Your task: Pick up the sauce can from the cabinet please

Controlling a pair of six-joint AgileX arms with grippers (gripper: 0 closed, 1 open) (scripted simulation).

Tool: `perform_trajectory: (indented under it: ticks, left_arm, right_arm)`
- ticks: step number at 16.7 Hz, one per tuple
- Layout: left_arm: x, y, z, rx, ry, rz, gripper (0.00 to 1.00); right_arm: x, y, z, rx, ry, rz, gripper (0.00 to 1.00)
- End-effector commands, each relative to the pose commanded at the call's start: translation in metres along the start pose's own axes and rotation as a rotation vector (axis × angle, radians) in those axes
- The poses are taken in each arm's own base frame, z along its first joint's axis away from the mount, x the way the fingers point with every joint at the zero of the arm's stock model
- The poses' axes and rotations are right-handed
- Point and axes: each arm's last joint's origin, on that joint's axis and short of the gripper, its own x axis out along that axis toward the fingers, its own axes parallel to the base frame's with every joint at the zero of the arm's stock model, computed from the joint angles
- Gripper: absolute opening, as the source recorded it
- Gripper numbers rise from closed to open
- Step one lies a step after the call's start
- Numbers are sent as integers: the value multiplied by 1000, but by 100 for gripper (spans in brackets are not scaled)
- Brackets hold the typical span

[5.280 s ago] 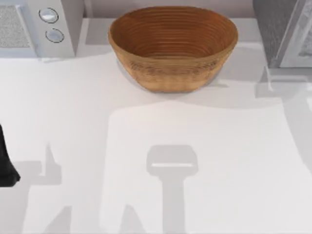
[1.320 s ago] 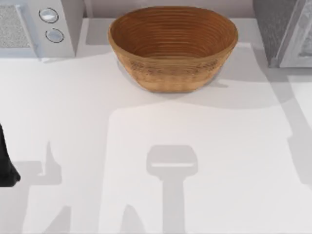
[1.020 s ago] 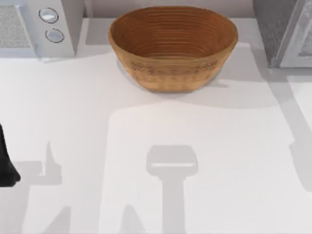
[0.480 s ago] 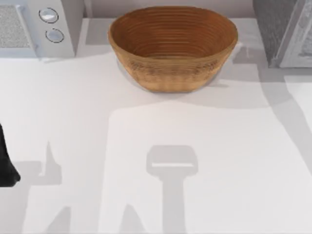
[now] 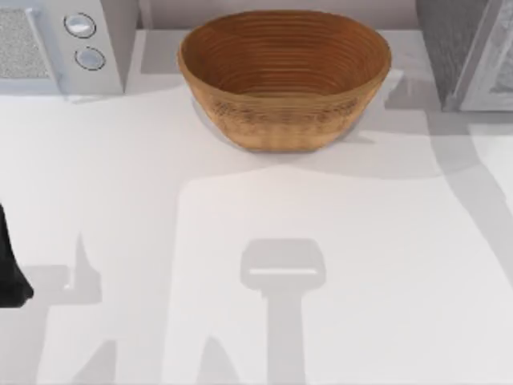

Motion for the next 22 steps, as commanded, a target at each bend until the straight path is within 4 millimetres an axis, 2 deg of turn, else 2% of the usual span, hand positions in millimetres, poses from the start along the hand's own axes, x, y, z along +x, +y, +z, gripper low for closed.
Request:
perform_trajectory:
  ticks: [4,6,8,11,18,20,22]
  left_arm:
    - [0,0,0,0,0,0,100]
    - [0,0,0,0,0,0,100]
    - [0,0,0,0,0,0,100]
    - [0,0,0,0,0,0,100]
    - [0,0,0,0,0,0,100]
    - [0,0,0,0,0,0,100]
    - [0,0,0,0,0,0,100]
  right_arm:
    - [-23,-12,-14,4,-19,-4,0]
    - [-36,-19,-33,1,-12,-2,0]
    - [-49,-26,-64,-5,11,2,0]
    - [-68,-37,-130,-15,61,9,0]
    - [-108,-56,-313,-15,129,13,0]
    - [-115,-59,-352,-11,108,13,0]
    - [-119,-61,-380,-9,74,13,0]
